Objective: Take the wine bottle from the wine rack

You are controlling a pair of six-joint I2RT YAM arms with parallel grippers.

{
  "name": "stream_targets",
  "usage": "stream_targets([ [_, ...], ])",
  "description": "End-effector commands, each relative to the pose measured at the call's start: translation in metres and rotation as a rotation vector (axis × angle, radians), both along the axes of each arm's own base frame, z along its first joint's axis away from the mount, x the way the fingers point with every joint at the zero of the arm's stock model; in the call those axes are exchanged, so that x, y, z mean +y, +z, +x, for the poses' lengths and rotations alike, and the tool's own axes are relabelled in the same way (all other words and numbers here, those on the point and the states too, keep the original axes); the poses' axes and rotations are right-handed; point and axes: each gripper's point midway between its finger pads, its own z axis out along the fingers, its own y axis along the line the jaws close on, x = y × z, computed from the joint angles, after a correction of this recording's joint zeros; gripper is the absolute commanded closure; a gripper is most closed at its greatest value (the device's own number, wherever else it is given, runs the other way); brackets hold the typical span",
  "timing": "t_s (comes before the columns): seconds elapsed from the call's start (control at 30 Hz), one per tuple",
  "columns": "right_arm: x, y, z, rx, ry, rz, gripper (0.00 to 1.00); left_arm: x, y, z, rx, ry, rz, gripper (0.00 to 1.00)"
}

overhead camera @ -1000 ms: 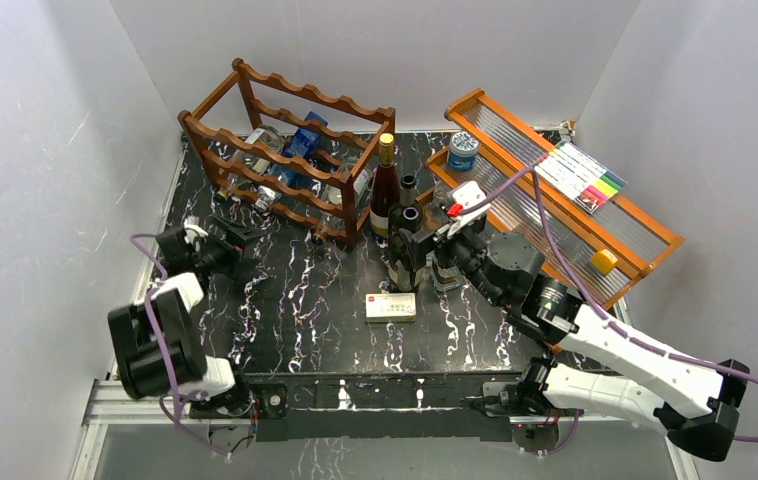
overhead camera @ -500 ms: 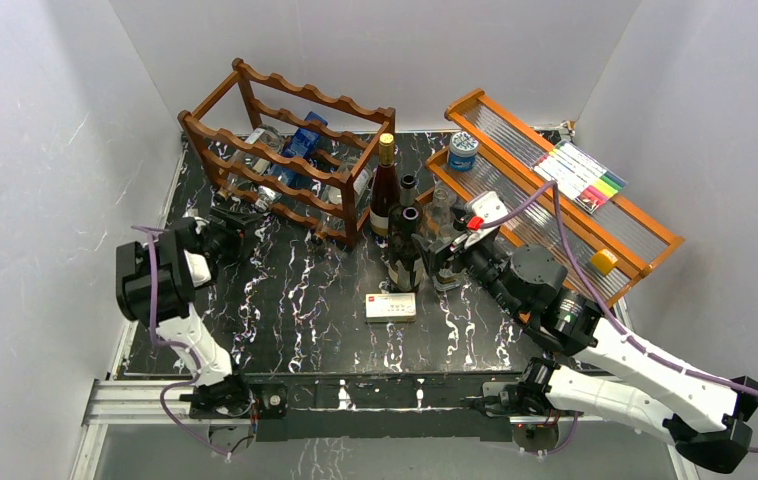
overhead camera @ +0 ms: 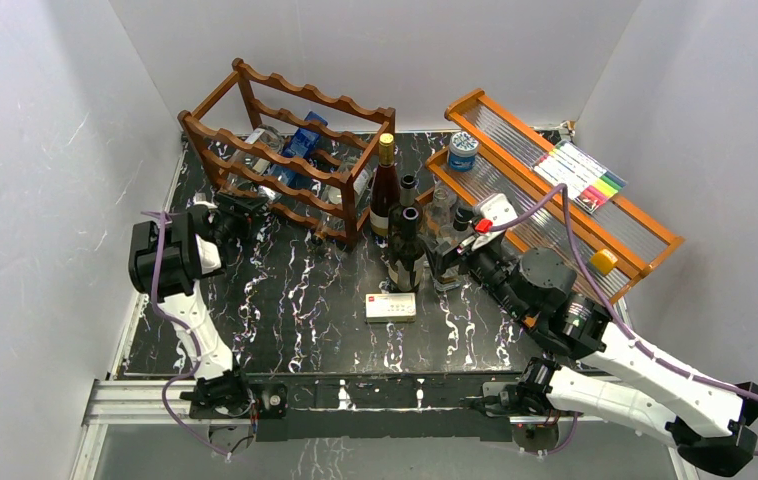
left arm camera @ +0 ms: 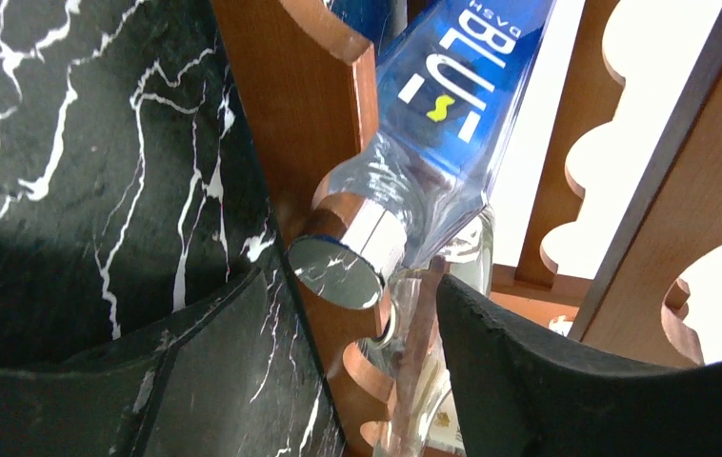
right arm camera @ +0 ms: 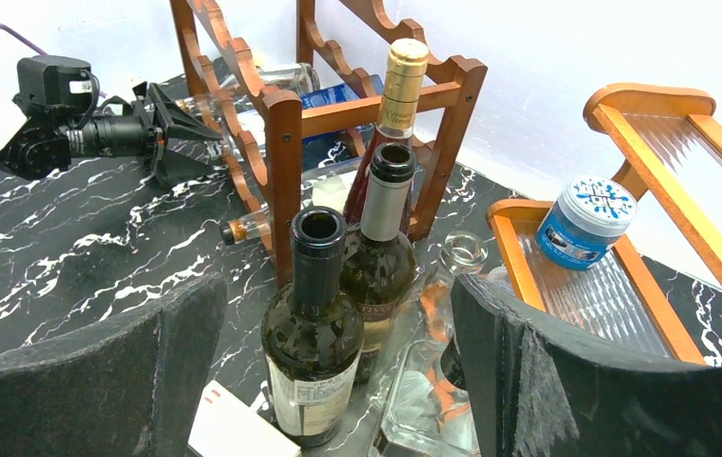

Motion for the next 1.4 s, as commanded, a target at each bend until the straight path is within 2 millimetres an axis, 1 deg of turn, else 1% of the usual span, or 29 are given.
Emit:
stream_targets([
  [0.0, -0.006, 0.022, 0.0, -0.038, -0.019, 0.053, 0.02, 0.011, -0.013, 0.009, 0.013, 0.05, 0.031, 0.36],
  [0.1, -0.005, 0.022, 0.0, -0.036, -0.018, 0.049, 0.02, 0.011, -0.012, 0.014, 0.0, 0.046, 0.027, 0.38],
  [0.27, -0.004, 0.02, 0.001, -0.031, -0.019, 0.044, 0.02, 0.011, -0.008, 0.019, -0.023, 0.041, 0.014, 0.45],
  [0.33, -0.004, 0.018, 0.001, -0.028, -0.019, 0.045, 0.02, 0.009, -0.007, 0.019, -0.029, 0.034, -0.001, 0.51],
  [0.43, -0.003, 0.016, 0.002, -0.026, -0.018, 0.041, 0.02, 0.009, -0.004, 0.015, -0.037, 0.038, -0.007, 0.62],
  [0.6, -0.003, 0.016, 0.003, -0.026, -0.023, 0.036, 0.02, 0.01, 0.011, 0.011, -0.065, 0.034, -0.037, 0.76],
  [0.7, -0.003, 0.014, 0.003, -0.026, -0.026, 0.033, 0.02, 0.014, 0.018, 0.006, -0.079, 0.045, -0.059, 0.89],
  [0.8, -0.002, 0.014, 0.003, -0.025, -0.023, 0.031, 0.02, 0.017, 0.024, 0.0, -0.089, 0.05, -0.065, 0.94],
  [0.93, -0.001, 0.011, 0.004, -0.021, -0.023, 0.026, 0.02, 0.016, 0.031, -0.011, -0.096, 0.045, -0.063, 0.97],
  [1.1, 0.002, 0.012, 0.004, -0.021, -0.014, 0.024, 0.02, 0.011, 0.036, -0.013, -0.098, 0.013, -0.093, 1.0],
  [1.27, 0.009, 0.009, 0.008, -0.013, -0.008, -0.014, 0.02, 0.007, 0.049, -0.014, -0.118, -0.007, -0.11, 0.99],
  [1.3, 0.011, 0.012, 0.009, -0.012, -0.008, -0.022, 0.02, 0.006, 0.05, -0.016, -0.118, -0.009, -0.113, 0.99],
  [1.33, 0.028, 0.017, 0.012, -0.01, 0.032, -0.055, 0.02, 0.003, 0.055, -0.021, -0.118, -0.021, -0.129, 0.98],
  [1.37, 0.037, 0.022, 0.014, -0.015, 0.052, -0.068, 0.02, 0.004, 0.054, -0.023, -0.112, -0.02, -0.135, 0.99],
])
